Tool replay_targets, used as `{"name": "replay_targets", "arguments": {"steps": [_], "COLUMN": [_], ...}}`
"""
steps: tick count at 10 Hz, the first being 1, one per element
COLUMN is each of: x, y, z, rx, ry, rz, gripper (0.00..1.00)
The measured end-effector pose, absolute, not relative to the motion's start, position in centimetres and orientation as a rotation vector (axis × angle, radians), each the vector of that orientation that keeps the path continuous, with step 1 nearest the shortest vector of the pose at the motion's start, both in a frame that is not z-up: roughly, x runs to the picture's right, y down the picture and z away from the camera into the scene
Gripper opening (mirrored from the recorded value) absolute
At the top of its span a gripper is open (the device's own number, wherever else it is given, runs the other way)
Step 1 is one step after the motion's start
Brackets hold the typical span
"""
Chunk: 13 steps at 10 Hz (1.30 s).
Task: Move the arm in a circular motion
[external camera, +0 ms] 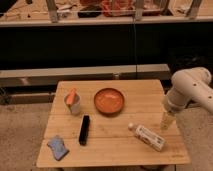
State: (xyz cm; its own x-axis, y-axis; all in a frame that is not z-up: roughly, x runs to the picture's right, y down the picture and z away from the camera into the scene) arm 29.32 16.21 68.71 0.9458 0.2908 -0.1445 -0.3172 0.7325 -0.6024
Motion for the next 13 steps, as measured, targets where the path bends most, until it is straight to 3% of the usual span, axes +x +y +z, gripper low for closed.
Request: {"name": "replay_targets", "arguments": {"steps": [3,6,9,13], "x": [27.1,21.0,13.5,3.4], "y": [21.0,22.4,20.9,15.7], "z": [62.7,59.5,59.2,61.9], "rx": [-0.607,-0.566,-0.551,-0.548], "ry": [0.037,-0.017,-0.095,-0.158], "rz": [0.295,0.186,0.062,-0.098], "gripper": [0.8,0.8,0.8,0.8]}}
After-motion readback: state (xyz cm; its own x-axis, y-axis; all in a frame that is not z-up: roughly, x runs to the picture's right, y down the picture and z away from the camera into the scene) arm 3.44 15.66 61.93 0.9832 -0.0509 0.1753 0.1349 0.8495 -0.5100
